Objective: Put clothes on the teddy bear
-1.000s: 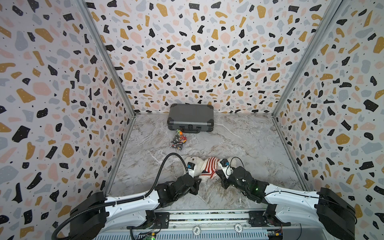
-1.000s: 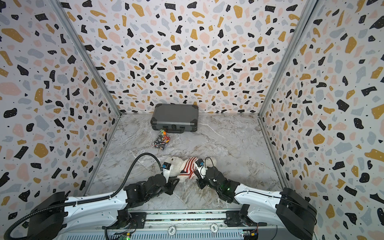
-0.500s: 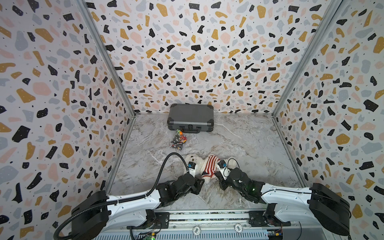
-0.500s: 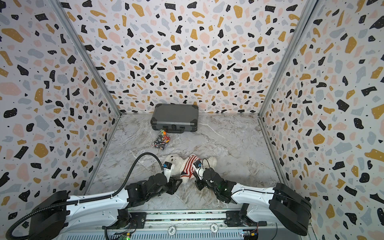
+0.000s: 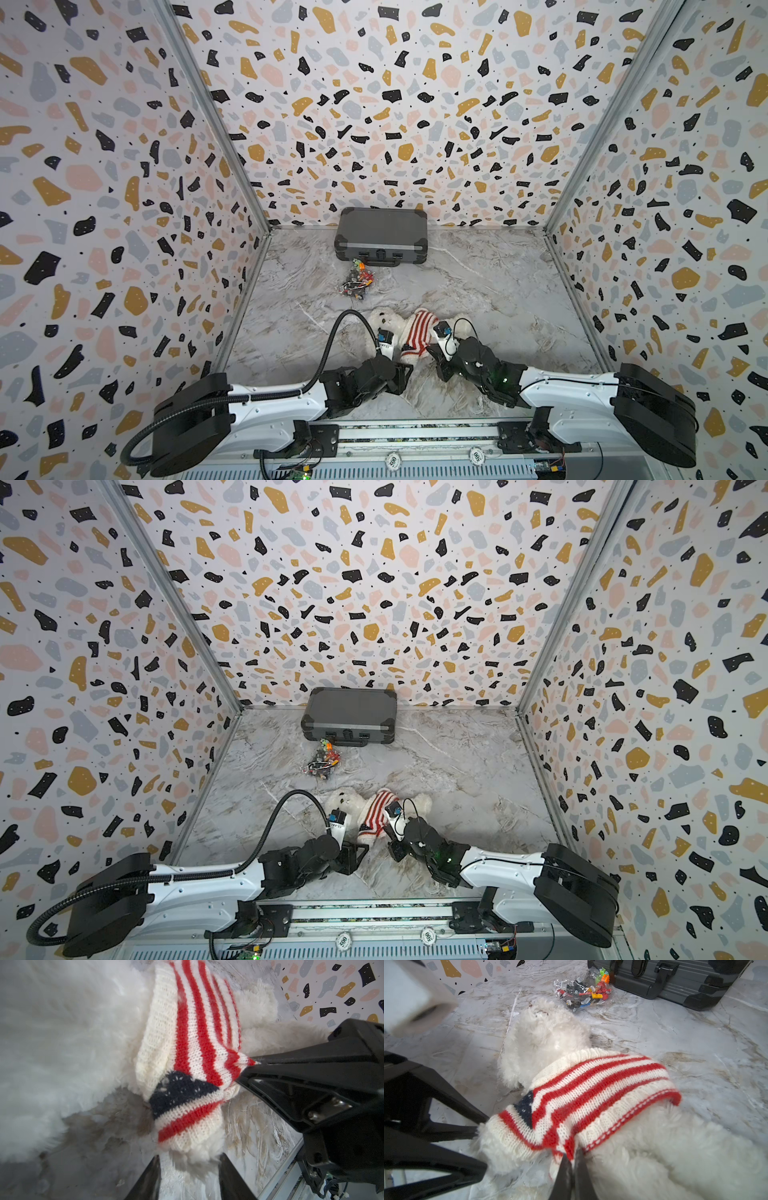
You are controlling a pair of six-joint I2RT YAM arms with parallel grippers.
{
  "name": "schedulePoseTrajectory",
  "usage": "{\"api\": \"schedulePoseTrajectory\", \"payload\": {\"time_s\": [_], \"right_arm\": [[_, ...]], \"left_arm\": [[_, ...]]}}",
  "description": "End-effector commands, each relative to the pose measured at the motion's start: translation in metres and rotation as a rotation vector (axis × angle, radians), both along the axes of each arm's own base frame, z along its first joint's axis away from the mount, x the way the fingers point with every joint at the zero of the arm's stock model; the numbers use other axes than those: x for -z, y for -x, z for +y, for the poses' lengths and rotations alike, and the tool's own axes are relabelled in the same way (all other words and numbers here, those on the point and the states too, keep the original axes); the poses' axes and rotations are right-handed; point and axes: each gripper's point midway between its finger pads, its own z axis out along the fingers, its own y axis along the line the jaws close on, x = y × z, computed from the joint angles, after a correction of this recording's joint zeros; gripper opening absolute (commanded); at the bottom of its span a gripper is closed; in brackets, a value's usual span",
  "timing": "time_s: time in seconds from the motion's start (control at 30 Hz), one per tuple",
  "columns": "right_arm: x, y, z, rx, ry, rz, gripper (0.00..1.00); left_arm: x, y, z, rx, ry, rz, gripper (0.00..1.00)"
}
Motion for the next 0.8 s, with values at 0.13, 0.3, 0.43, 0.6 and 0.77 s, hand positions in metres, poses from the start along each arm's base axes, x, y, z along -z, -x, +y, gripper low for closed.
{"api": "schedulePoseTrajectory", "payload": {"time_s": [0.13,0.3,0.43,0.6,0.77], "right_arm": [[-0.014,-0.001,0.008,0.003,-0.034,-0.020,0.00],[-0.013,-0.001,0.003,0.018,-0.028,-0.024,0.00],[-0.015,-0.007,-0.009,0.048,-0.029,-0.030,0.00],[-0.022,-0.018,-0.029,0.094,-0.033,-0.042,0.00],[-0.024,-0.025,-0.038,0.124,-0.032,-0.039,0.00]], "left_arm": [[-0.009,-0.008,-0.018,-0.007,0.050,-0.028,0.33],[-0.005,-0.007,-0.015,-0.012,0.050,-0.021,0.01],[0.003,-0.005,0.002,-0.037,0.012,-0.024,0.00],[0.010,-0.008,0.030,-0.060,-0.058,-0.047,0.00],[0.011,-0.014,0.050,-0.078,-0.092,-0.064,0.00]]}}
